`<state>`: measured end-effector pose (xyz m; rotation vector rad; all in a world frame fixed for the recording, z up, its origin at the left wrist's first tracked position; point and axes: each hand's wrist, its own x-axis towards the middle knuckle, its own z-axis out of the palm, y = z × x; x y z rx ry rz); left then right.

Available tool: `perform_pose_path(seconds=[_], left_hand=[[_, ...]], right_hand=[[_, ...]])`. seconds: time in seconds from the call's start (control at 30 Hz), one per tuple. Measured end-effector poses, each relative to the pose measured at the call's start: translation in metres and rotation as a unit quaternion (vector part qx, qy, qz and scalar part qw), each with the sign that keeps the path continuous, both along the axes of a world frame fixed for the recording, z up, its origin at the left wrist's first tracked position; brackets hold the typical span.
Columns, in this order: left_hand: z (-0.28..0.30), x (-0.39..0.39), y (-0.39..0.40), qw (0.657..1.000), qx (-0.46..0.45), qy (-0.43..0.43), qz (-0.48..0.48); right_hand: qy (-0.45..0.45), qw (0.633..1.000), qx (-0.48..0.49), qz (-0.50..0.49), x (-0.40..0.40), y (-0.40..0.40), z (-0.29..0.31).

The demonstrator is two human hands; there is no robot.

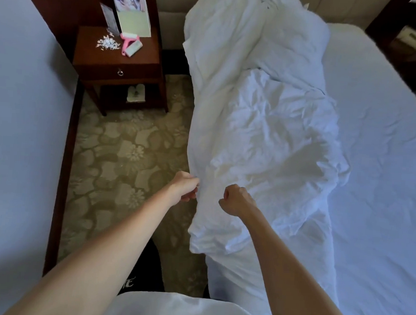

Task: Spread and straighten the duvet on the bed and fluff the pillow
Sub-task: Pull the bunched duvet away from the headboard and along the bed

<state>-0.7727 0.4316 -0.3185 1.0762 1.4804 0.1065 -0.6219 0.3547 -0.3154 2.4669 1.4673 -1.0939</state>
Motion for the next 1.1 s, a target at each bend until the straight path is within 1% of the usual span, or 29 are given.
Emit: perform_pose_path(seconds=[0.1, 0.27, 0.4, 0.53, 0.67, 0.9, 1.03, 1.1], left_hand=[[0.004, -0.03, 0.067, 1.0, 0.022, -0.008, -0.011], [0.03, -0.084, 0.184, 0.998, 0.058, 0.002, -0.02], [0.048, -0.099, 0.264, 0.995, 0.091, 0.013, -0.026], [0.057, -0.093, 0.325, 0.994, 0.087, -0.003, -0.065], [0.057, -0.077, 0.392, 0.992, 0.083, -0.01, -0.094], [0.06, -0.038, 0.55, 0.987, 0.112, 0.005, -0.114], [0.066, -0.019, 0.641, 0.987, 0.118, 0.019, -0.105], [0.067, -0.01, 0.68, 0.988, 0.117, 0.021, -0.099]], right_hand=[[-0.001, 1.0, 0.014, -0.011, -0.023, 0.063, 0.006], [0.015, 0.997, 0.048, -0.051, -0.066, 0.169, 0.033], [0.013, 0.993, 0.09, -0.072, -0.086, 0.237, 0.054], [0.015, 0.99, 0.103, -0.098, -0.081, 0.297, 0.062], [0.003, 0.987, 0.115, -0.116, -0.064, 0.366, 0.059], [0.013, 0.985, 0.12, -0.122, -0.023, 0.523, 0.044], [0.025, 0.985, 0.116, -0.125, 0.007, 0.609, 0.049], [0.015, 0.984, 0.124, -0.124, 0.022, 0.648, 0.057]])
